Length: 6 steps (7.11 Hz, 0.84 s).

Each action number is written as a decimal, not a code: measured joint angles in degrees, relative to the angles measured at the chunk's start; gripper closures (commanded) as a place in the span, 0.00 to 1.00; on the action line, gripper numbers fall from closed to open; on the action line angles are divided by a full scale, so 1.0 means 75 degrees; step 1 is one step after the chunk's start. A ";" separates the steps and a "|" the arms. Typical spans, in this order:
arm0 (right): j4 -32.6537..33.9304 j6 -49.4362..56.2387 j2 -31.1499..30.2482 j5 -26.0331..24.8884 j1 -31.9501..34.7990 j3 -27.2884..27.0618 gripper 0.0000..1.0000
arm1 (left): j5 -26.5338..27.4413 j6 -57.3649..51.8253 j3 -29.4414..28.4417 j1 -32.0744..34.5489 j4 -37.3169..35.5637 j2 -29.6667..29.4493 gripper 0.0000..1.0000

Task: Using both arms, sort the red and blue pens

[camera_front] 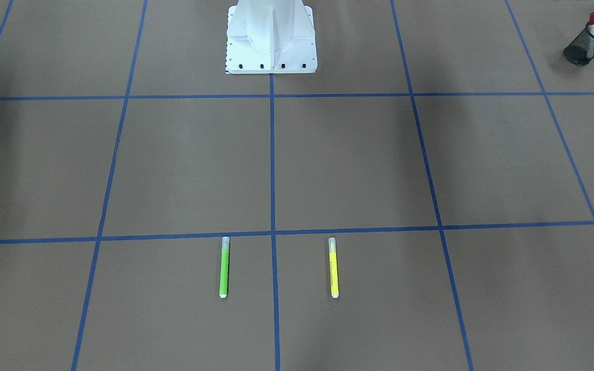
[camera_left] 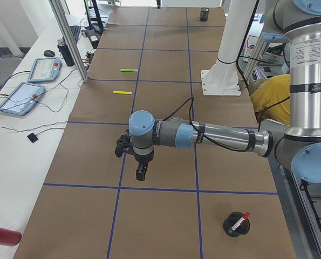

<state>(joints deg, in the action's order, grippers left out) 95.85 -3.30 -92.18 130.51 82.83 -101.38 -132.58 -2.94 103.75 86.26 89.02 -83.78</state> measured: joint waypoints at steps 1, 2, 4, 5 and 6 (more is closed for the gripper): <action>-0.0025 0.0032 -0.0027 -0.0015 -0.0003 0.0017 0.00 | 0.0009 -0.0021 -0.0011 -0.0010 0.0023 0.0006 0.00; -0.0038 0.0064 -0.0054 -0.0031 -0.0003 0.0002 0.00 | 0.0008 -0.0053 -0.0021 -0.0013 0.0053 0.0010 0.00; -0.0049 0.0095 -0.0170 -0.0050 0.0011 -0.0193 0.00 | -0.0004 -0.0081 0.0002 -0.0024 0.0089 0.0033 0.00; -0.0058 0.0105 -0.0282 -0.0039 0.0015 -0.0287 0.00 | -0.0005 -0.0082 0.0011 -0.0026 0.0093 0.0039 0.00; -0.0063 0.0156 -0.0406 -0.0029 0.0017 -0.0430 0.00 | -0.0006 -0.0086 0.0015 -0.0028 0.0097 0.0037 0.00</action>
<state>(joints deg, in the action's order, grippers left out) 95.38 -2.13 -95.22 130.29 82.96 -104.60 -132.62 -3.58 103.86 86.05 89.75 -83.50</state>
